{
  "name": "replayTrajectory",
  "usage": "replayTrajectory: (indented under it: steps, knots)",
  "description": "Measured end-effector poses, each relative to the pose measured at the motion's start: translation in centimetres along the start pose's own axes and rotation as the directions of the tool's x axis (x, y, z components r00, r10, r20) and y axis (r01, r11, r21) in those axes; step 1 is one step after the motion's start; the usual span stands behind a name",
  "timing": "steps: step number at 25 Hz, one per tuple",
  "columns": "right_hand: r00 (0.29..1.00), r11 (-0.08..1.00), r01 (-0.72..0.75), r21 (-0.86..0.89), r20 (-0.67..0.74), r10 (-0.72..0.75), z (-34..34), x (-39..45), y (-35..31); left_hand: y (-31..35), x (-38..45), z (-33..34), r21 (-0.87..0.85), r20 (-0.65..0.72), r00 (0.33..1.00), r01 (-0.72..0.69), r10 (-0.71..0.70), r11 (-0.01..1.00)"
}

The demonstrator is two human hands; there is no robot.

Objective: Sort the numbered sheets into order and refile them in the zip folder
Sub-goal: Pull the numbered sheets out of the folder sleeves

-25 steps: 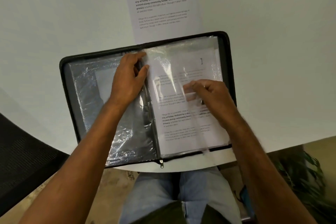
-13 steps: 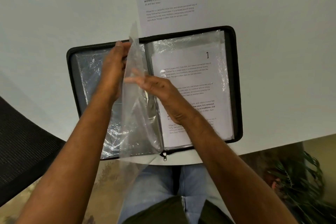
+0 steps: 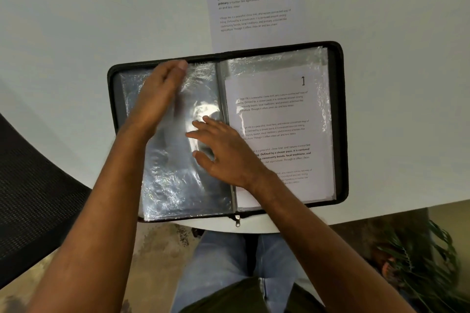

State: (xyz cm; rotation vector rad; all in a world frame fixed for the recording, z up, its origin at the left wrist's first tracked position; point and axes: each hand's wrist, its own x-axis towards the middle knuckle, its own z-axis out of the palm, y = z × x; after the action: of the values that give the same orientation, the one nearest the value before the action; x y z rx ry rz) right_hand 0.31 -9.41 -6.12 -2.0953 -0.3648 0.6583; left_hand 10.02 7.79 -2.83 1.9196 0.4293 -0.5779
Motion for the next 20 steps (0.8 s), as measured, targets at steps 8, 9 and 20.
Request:
replayTrajectory:
  steps: [8, 9, 20]
  knots:
    - [0.893, 0.986, -0.142, -0.092, -0.442, 0.087, -4.2, -0.4, 4.3, -1.3, 1.3, 1.9, 0.76, -0.164, 0.947, -0.059, 0.278, 0.648]
    - [0.872, 0.981, -0.172, -0.089, -0.476, 0.11, -5.1, -0.6, 5.3, -0.9, 1.3, 2.4, 0.78, -0.168, 0.939, -0.06, 0.301, 0.623]
    - [0.75, 0.828, -0.49, -0.273, -0.616, 0.241, -11.1, -1.0, 11.1, 1.6, 1.5, 8.9, 0.792, 0.098, 0.907, -0.32, 0.409, 0.52]
